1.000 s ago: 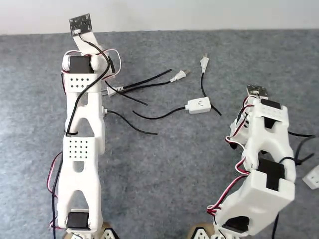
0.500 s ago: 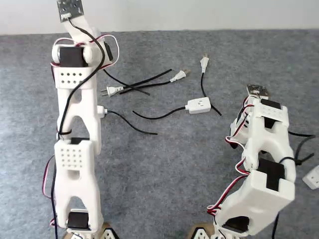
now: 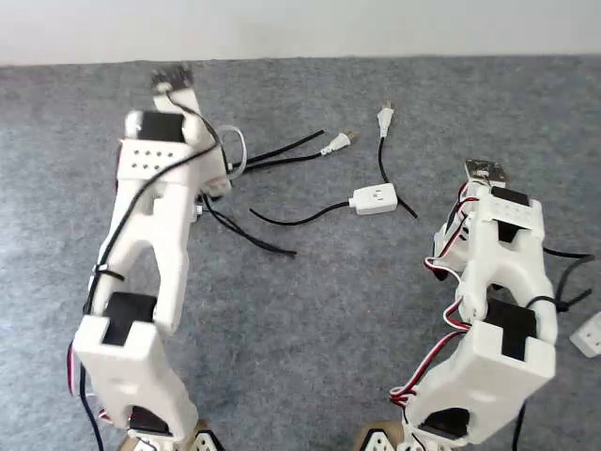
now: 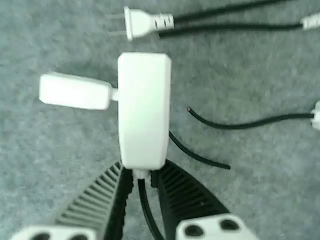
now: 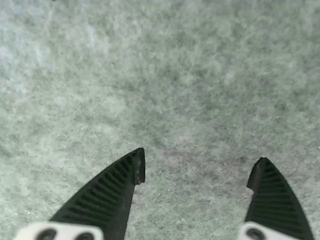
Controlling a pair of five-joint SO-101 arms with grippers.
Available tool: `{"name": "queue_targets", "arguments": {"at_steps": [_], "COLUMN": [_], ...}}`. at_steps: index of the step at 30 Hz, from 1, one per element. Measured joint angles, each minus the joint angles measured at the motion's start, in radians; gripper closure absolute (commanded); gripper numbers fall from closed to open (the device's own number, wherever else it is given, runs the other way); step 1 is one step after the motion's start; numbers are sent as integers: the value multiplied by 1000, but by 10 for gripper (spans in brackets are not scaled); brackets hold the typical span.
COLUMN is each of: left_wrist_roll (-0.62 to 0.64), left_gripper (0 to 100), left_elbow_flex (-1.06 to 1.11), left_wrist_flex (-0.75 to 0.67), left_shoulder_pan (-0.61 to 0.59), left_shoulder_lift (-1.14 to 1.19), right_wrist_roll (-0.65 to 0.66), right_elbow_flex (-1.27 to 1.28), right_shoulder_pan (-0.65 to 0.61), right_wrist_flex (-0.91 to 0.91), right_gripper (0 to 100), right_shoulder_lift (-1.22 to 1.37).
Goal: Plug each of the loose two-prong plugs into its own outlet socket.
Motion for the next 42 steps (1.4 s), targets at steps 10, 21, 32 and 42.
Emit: {"name": "queue_targets", "arguments": {"at_steps": [10,21,32,42], "left_wrist_roll": [68,101,242,238], "left_gripper": [988,987,874,578], "left_elbow_flex": [635,1030,1036,1120], "left_wrist_flex": [-381,-835,-865,-867], "left_shoulder_pan": [129,299,465,551], "left_shoulder_lift": [-307,-359,-359,-371], "right_wrist_roll": [0,0,0,0], "right_elbow_flex": [0,0,0,0], "right_shoulder_pan": [0,0,0,0], "right_wrist_flex": [0,0,0,0], "right_gripper": [674,674,674,674], "right_shoulder_lift": [0,0,0,0]}}
